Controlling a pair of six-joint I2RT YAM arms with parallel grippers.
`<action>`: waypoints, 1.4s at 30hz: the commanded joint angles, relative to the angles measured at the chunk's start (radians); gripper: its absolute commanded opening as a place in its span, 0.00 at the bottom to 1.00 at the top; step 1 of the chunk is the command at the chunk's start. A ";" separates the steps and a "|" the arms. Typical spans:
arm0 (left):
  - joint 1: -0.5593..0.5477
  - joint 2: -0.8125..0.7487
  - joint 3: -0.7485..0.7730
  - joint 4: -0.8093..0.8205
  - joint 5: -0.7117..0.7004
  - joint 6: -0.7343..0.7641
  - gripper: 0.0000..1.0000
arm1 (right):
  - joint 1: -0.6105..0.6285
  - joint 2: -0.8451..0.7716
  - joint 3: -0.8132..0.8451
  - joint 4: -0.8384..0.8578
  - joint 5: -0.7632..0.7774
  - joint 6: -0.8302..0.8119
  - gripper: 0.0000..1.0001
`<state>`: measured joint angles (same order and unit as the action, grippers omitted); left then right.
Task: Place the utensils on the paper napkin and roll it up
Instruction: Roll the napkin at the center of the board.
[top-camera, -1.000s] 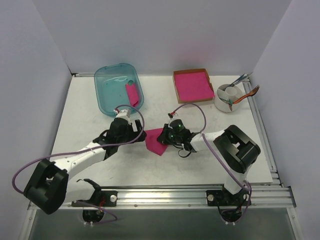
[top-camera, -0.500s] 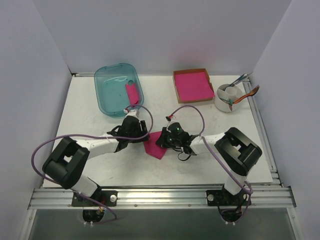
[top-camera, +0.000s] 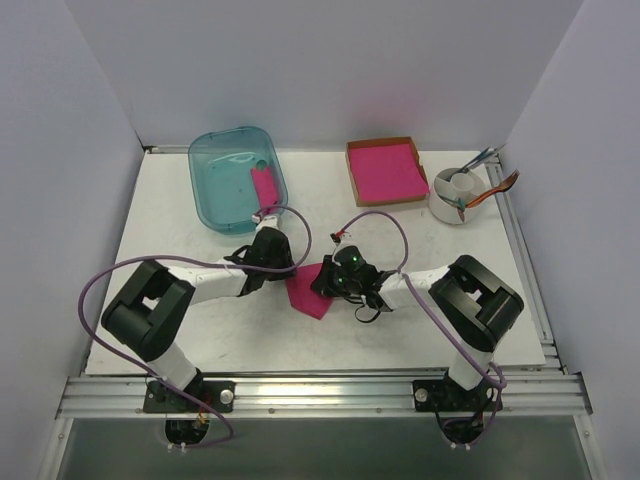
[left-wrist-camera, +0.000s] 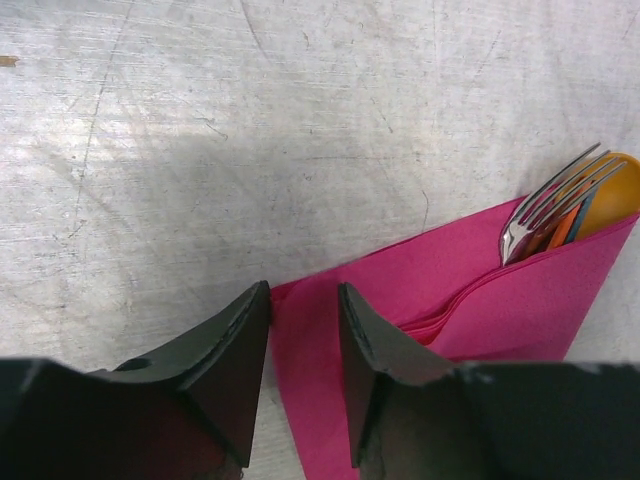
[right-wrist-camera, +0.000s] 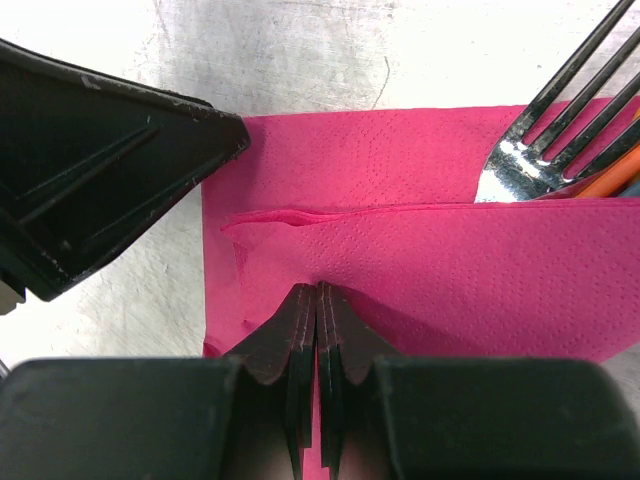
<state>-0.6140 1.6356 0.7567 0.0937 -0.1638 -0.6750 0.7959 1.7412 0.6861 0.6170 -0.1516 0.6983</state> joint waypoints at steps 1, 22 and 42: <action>-0.004 0.023 0.043 0.011 0.007 -0.012 0.42 | 0.022 -0.002 -0.017 -0.146 0.010 -0.014 0.00; -0.035 -0.151 0.085 -0.090 0.026 -0.018 0.02 | 0.020 0.015 0.000 -0.140 0.007 0.003 0.00; -0.150 -0.165 0.099 -0.109 0.029 -0.090 0.02 | -0.014 0.021 -0.054 0.004 -0.057 0.076 0.00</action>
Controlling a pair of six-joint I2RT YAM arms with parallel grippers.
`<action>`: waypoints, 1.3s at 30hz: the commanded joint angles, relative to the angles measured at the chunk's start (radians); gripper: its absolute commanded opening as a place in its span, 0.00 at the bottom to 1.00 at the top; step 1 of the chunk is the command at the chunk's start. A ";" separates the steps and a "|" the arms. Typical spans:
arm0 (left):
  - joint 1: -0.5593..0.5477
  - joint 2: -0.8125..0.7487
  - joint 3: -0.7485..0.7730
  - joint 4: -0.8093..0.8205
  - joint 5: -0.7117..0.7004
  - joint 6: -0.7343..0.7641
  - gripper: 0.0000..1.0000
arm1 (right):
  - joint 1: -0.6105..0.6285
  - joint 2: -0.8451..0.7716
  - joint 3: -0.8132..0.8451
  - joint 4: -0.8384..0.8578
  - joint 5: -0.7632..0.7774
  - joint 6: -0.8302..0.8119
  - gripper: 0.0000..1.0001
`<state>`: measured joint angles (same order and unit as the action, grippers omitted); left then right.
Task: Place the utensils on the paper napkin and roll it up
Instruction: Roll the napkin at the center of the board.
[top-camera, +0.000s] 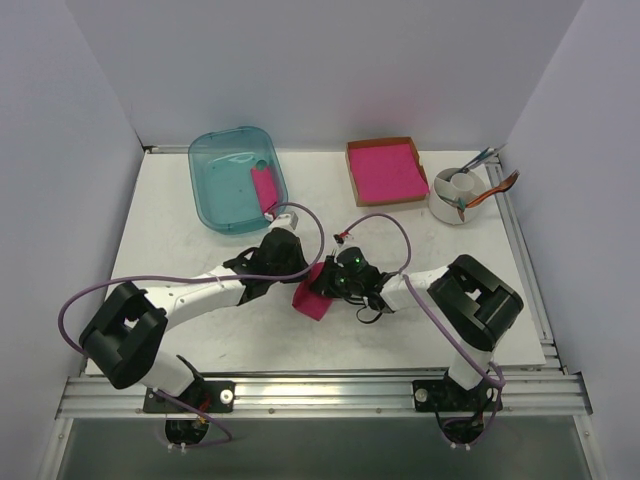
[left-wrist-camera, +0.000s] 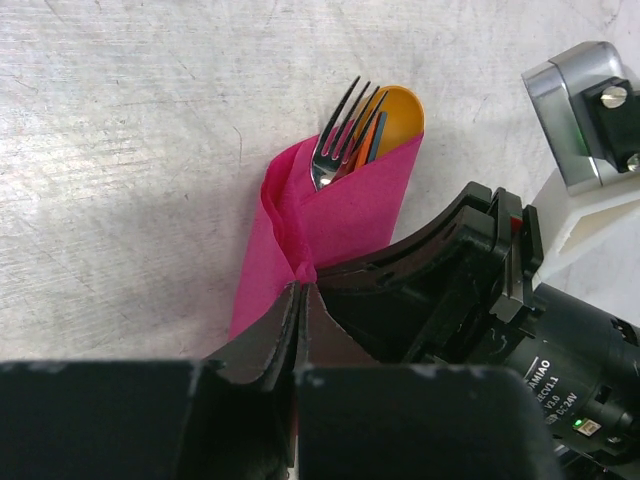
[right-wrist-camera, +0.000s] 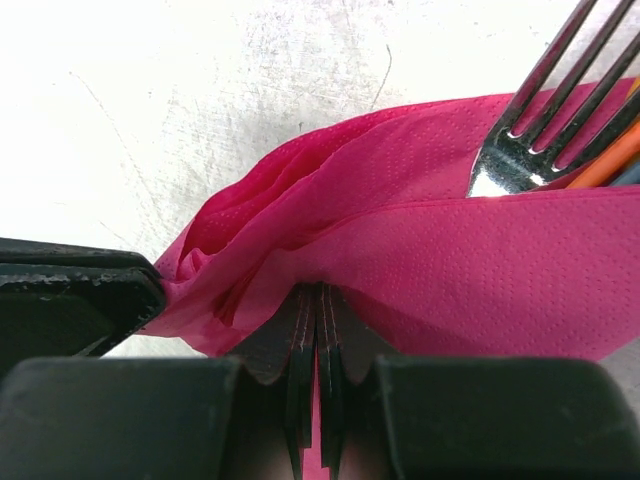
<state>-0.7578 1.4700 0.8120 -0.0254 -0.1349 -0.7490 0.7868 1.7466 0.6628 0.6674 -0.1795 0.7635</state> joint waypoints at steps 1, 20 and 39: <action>-0.005 0.004 0.044 0.012 -0.003 -0.016 0.02 | -0.009 0.014 -0.031 -0.046 -0.032 0.011 0.00; -0.003 0.018 0.033 0.062 0.021 -0.032 0.02 | -0.021 -0.090 -0.072 -0.057 -0.015 0.040 0.02; -0.006 0.018 -0.008 0.114 0.046 -0.012 0.02 | -0.020 -0.091 -0.069 -0.088 0.015 0.034 0.02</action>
<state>-0.7582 1.4872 0.8085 0.0124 -0.1139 -0.7731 0.7719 1.6543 0.5777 0.6254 -0.1902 0.8085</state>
